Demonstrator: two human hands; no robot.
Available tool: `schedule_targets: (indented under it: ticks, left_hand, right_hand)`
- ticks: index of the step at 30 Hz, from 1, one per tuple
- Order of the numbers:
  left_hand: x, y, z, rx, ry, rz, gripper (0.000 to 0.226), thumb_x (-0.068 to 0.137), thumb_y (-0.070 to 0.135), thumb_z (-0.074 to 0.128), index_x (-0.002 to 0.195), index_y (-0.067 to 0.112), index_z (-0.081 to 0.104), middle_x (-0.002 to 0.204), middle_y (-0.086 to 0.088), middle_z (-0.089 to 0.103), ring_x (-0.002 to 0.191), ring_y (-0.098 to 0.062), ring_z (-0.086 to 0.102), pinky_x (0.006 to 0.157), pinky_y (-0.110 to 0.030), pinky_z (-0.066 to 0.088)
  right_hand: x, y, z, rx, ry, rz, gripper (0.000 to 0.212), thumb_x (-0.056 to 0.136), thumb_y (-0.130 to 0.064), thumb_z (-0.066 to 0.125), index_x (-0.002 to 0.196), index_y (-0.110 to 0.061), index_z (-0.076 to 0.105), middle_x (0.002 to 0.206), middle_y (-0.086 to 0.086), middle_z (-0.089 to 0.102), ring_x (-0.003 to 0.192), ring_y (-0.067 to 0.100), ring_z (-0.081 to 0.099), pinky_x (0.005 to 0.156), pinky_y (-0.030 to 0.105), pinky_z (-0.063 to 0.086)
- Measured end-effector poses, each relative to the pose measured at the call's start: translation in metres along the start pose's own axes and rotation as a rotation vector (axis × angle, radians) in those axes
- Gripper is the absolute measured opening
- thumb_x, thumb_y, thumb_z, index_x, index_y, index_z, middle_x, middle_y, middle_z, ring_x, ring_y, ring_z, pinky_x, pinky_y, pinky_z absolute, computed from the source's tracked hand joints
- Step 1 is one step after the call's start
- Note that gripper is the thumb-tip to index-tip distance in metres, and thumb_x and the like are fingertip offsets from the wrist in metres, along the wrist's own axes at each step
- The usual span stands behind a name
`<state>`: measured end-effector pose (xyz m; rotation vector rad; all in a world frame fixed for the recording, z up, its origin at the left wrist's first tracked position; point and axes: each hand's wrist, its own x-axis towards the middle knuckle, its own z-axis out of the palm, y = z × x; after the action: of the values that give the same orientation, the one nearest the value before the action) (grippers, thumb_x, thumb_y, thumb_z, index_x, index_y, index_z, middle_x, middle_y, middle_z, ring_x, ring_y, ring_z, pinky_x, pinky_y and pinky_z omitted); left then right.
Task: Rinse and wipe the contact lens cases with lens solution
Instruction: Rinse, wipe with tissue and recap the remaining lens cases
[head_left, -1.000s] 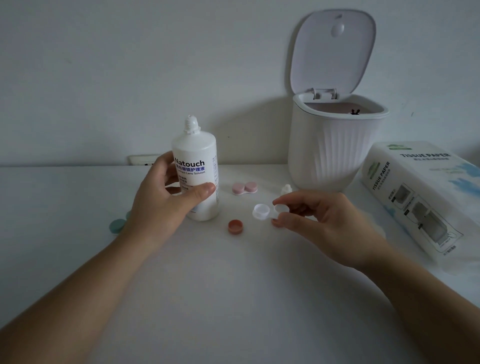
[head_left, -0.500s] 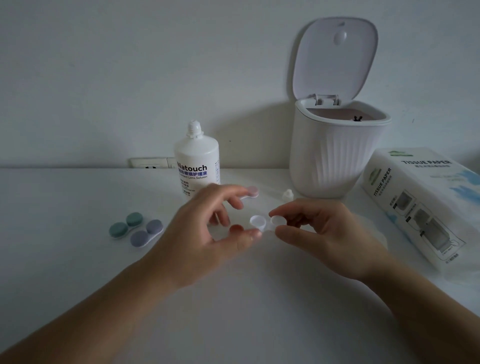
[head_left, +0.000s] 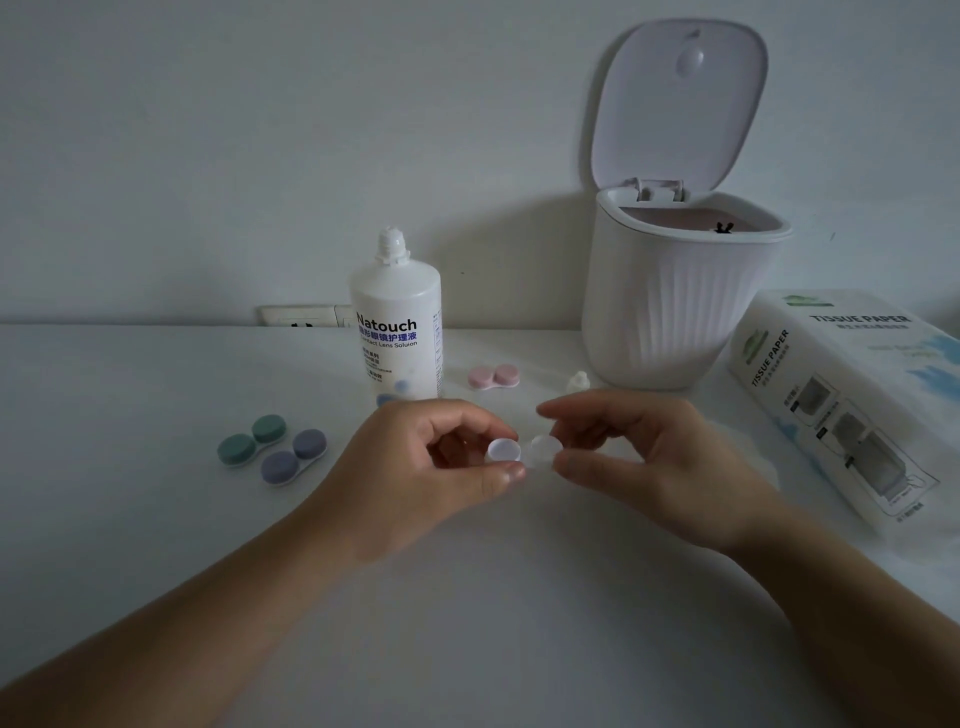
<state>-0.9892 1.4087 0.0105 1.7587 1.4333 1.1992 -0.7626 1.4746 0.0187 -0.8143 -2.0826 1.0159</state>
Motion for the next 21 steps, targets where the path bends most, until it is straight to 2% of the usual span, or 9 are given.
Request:
schedule_targets:
  ticks: [2, 4, 6, 9, 12, 14, 18, 21]
  left_hand:
    - [0.001, -0.001, -0.002, -0.021, -0.007, -0.010, 0.014, 0.075, 0.025, 0.087, 0.085, 0.030, 0.078, 0.065, 0.015, 0.066, 0.061, 0.000, 0.054, 0.059, -0.012, 0.043]
    - [0.001, -0.002, -0.003, -0.028, -0.026, -0.022, 0.015, 0.075, 0.027, 0.087, 0.086, 0.031, 0.079, 0.063, 0.016, 0.062, 0.060, -0.001, 0.051, 0.058, -0.012, 0.041]
    - [0.002, -0.004, -0.006, -0.033, -0.037, -0.031, 0.016, 0.074, 0.027, 0.088, 0.086, 0.033, 0.079, 0.061, 0.016, 0.059, 0.058, -0.001, 0.049, 0.056, -0.012, 0.039]
    - [0.003, -0.006, -0.009, -0.034, -0.063, -0.042, 0.019, 0.073, 0.031, 0.090, 0.087, 0.035, 0.078, 0.059, 0.018, 0.058, 0.056, -0.001, 0.046, 0.054, -0.012, 0.037]
    - [0.003, -0.008, -0.009, -0.059, -0.083, -0.057, 0.023, 0.067, 0.043, 0.085, 0.088, 0.035, 0.078, 0.057, 0.020, 0.058, 0.053, 0.002, 0.046, 0.052, -0.009, 0.035]
    - [0.004, -0.010, -0.009, -0.062, -0.088, -0.062, 0.028, 0.063, 0.049, 0.083, 0.087, 0.036, 0.078, 0.056, 0.020, 0.059, 0.052, 0.002, 0.046, 0.051, -0.009, 0.035]
    - [0.005, -0.012, -0.009, -0.052, -0.092, -0.069, 0.024, 0.065, 0.045, 0.084, 0.086, 0.037, 0.078, 0.057, 0.020, 0.060, 0.052, 0.003, 0.047, 0.052, -0.009, 0.036]
    - [0.006, -0.013, -0.009, -0.038, -0.088, -0.063, 0.026, 0.064, 0.048, 0.083, 0.087, 0.036, 0.078, 0.057, 0.018, 0.060, 0.052, 0.001, 0.046, 0.052, -0.011, 0.036]
  right_hand:
    - [0.003, 0.004, -0.005, -0.040, 0.089, 0.032, 0.025, 0.085, -0.020, 0.076, 0.108, -0.030, 0.073, 0.090, -0.009, 0.075, 0.084, 0.012, 0.068, 0.083, 0.024, 0.054]
    - [0.006, 0.011, -0.007, -0.206, 0.194, 0.074, 0.020, 0.082, -0.029, 0.075, 0.099, -0.039, 0.071, 0.086, -0.018, 0.071, 0.076, 0.004, 0.063, 0.071, 0.017, 0.050]
    - [0.010, 0.019, -0.003, -0.378, 0.208, 0.154, 0.019, 0.078, -0.042, 0.078, 0.093, -0.044, 0.067, 0.083, -0.018, 0.065, 0.067, 0.000, 0.057, 0.061, 0.012, 0.044]
    - [0.014, 0.030, 0.003, -0.575, 0.133, 0.242, 0.038, 0.076, -0.065, 0.069, 0.106, -0.042, 0.066, 0.083, -0.014, 0.060, 0.068, -0.002, 0.053, 0.061, 0.015, 0.036]
    - [0.017, 0.029, 0.007, -0.641, 0.101, 0.193, 0.055, 0.067, -0.075, 0.052, 0.105, -0.039, 0.067, 0.086, -0.014, 0.058, 0.077, -0.004, 0.053, 0.064, 0.016, 0.036]
    - [0.019, 0.026, 0.009, -0.633, 0.074, 0.153, 0.046, 0.068, -0.070, 0.052, 0.097, -0.038, 0.069, 0.085, -0.013, 0.059, 0.077, -0.004, 0.053, 0.064, 0.016, 0.035]
    - [0.019, 0.023, 0.008, -0.637, 0.050, 0.130, 0.011, 0.080, -0.046, 0.069, 0.086, -0.037, 0.070, 0.083, -0.015, 0.061, 0.076, -0.005, 0.054, 0.062, 0.011, 0.033]
    - [0.017, 0.024, 0.009, -0.559, 0.120, 0.107, 0.006, 0.079, -0.036, 0.076, 0.084, -0.036, 0.071, 0.076, -0.018, 0.064, 0.071, -0.006, 0.056, 0.060, 0.008, 0.038]
